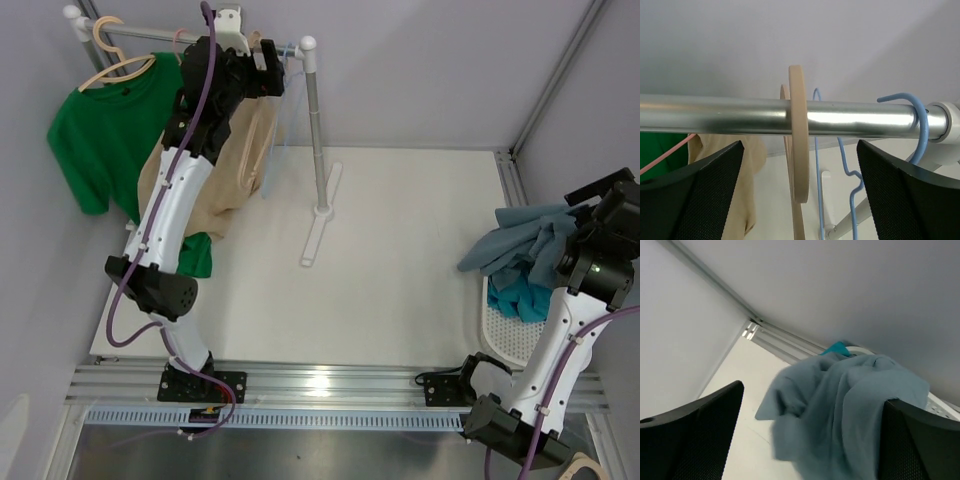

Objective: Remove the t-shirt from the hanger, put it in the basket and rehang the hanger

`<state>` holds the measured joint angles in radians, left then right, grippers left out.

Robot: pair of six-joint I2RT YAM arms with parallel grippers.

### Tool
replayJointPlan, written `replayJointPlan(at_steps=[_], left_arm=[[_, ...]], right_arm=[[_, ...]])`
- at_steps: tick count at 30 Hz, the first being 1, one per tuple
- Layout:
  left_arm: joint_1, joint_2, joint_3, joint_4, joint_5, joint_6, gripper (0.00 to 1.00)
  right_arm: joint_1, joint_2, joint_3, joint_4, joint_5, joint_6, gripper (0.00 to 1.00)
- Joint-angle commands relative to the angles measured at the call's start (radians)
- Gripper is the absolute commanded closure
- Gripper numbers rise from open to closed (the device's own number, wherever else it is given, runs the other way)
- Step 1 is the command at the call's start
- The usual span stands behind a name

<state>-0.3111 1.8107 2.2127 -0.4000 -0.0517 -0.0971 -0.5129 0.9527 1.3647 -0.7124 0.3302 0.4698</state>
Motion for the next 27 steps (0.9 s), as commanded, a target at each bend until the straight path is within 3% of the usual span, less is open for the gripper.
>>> replayJointPlan(at_steps=[1,4,8,13,17,20,24,25,27], left_arm=[[0.006,-0.085,0.004,-0.005,-0.034,0.0,0.01],[0.007,-0.152,-0.007,-0.019,-0.106,0.005,0.01],[0.02,-0.244,-0.056,-0.036,-0.135,0.011,0.0],[0.073,-0.342,-0.12,-0.079,-0.082,-0.015,0.01],[0.13,-0.366,-0.136,-0.109,0.079,-0.059,0.0],[0.13,-0.367,-0.145,-0.122,0.095,-0.062,0.01],[0.132,-0.364,-0.145,-0.114,0.119,-0.085,0.0],[0.13,-0.361,-0.145,-0.115,0.121,-0.09,0.0],[0.13,-0.358,-0.137,-0.125,0.086,-0.096,0.0]], right_arm=[[-0.004,-0.012,0.016,0.088,-0.064,0.0,0.01],[0.014,0.027,0.114,0.081,-0.195,-0.048,0.01],[0.222,0.084,0.247,0.05,-0.021,-0.103,0.01],[0.404,0.184,0.361,0.012,-0.042,-0.134,0.01],[0.448,0.16,0.341,-0.007,0.179,-0.125,0.01],[0.448,0.045,0.255,0.065,0.254,-0.129,0.01],[0.448,-0.009,0.218,0.024,0.514,-0.086,0.01],[0.448,-0.009,0.221,-0.022,0.659,-0.036,0.01],[0.447,0.004,0.235,-0.071,0.749,0.013,0.01]])
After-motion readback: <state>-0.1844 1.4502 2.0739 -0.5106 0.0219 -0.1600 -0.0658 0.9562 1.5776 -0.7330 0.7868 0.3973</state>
